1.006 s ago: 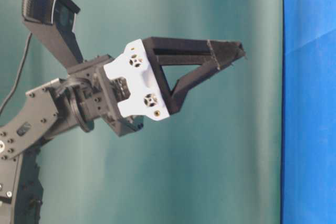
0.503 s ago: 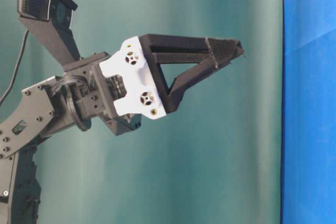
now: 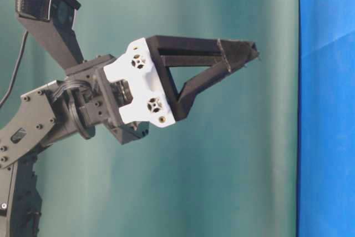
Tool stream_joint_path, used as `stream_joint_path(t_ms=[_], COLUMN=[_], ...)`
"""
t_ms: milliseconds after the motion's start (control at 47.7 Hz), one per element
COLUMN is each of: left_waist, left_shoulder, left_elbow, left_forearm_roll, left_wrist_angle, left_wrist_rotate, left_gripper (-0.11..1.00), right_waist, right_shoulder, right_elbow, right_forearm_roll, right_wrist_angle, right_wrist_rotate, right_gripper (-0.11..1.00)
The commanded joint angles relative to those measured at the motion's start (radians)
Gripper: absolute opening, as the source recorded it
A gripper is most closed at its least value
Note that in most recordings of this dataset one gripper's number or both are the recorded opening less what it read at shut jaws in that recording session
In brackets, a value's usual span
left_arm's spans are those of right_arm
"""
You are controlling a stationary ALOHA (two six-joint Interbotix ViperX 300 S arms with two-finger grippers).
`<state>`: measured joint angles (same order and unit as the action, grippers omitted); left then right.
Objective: Handover the blue block to the right arm after grasping it with the left arm, then place it in the designated position.
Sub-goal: 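Rotate the left gripper downward and position it above the blue cube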
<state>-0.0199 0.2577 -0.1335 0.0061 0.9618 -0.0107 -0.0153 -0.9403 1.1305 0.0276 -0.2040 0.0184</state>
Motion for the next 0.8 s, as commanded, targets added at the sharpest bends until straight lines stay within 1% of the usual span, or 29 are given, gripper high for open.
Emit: stream_joint_path(t_ms=[0,335,482,671,776], left_waist=[-0.003,-0.003,-0.003,-0.011,-0.012], left_shoulder=[-0.023,-0.018,-0.02,-0.029,-0.035], left_elbow=[-0.012,-0.011,0.005,0.071,0.123], left_forearm_roll=[0.003,0.003,0.003,0.003,0.003], left_wrist_angle=[-0.005,-0.005,-0.029,-0.135,-0.218], left_wrist_rotate=[0.0,0.0,-0.003,-0.005,-0.005], left_gripper=[0.91,0.91,0.91,0.91,0.91], right_waist=[-0.002,0.0,0.0,0.0,0.0], right_shoulder=[0.006,0.006,0.006,0.009,0.006], right_elbow=[-0.028,-0.028,-0.028,-0.026,-0.026], right_forearm_roll=[-0.002,-0.002,-0.002,-0.002,-0.002], right_wrist_angle=[-0.006,-0.005,-0.005,-0.005,-0.005], right_wrist_rotate=[-0.002,-0.002,0.0,0.0,0.0], right_gripper=[0.96,0.96,0.96,0.96,0.96])
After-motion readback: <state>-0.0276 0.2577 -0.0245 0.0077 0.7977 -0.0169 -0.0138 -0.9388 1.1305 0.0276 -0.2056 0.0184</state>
